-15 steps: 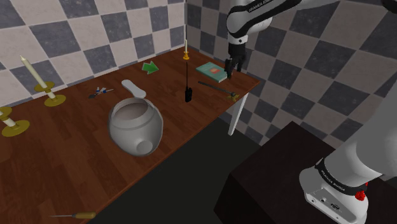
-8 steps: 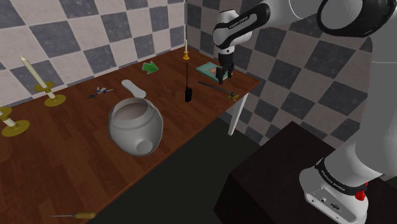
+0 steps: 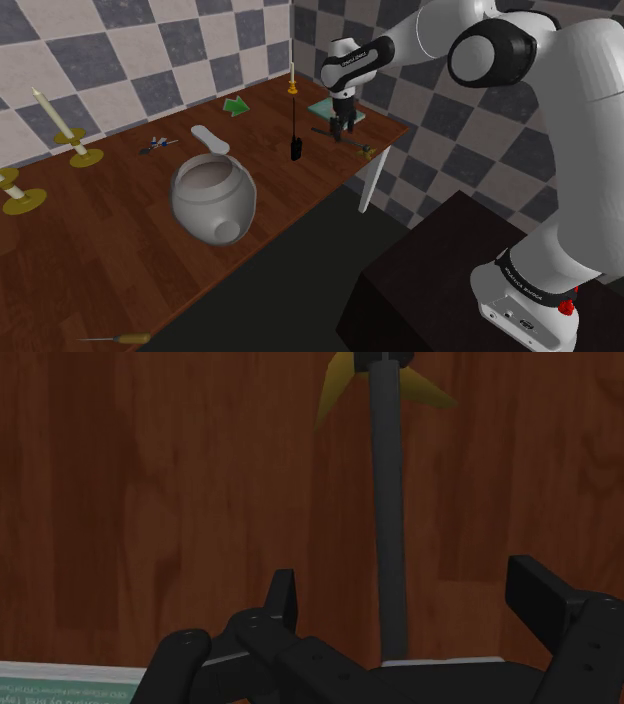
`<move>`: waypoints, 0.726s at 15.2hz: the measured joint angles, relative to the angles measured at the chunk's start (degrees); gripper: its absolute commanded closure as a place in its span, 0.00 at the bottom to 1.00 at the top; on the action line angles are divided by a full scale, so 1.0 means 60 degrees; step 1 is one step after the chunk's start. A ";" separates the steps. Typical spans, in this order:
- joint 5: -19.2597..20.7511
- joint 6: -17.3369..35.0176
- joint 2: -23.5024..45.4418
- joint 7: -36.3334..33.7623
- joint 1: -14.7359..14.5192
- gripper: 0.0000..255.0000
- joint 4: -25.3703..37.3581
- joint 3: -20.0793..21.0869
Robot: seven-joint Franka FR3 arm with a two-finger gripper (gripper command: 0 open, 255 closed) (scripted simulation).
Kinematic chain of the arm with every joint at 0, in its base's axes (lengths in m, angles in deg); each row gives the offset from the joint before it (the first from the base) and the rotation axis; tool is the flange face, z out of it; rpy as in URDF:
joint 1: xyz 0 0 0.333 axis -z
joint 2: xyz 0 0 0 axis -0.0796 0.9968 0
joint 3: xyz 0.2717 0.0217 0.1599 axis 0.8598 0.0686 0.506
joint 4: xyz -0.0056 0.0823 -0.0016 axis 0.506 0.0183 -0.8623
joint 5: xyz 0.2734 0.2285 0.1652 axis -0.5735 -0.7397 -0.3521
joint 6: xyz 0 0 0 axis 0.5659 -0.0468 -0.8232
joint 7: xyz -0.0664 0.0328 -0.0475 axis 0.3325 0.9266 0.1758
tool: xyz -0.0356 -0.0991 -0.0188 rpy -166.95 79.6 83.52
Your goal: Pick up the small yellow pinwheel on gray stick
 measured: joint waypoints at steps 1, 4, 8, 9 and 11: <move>-0.0001 0.0085 0.0096 0.0000 0.0000 0.00 0.0007 0.0003; -0.0005 0.0298 0.0348 -0.0006 0.0005 0.00 0.0045 0.0007; 0.0037 0.0414 0.0458 -0.0018 0.0029 1.00 0.0140 -0.0029; 0.0031 0.0413 0.0468 -0.0021 0.0034 1.00 0.0173 -0.0037; 0.0019 0.0405 0.0463 -0.0024 0.0026 1.00 0.0167 -0.0030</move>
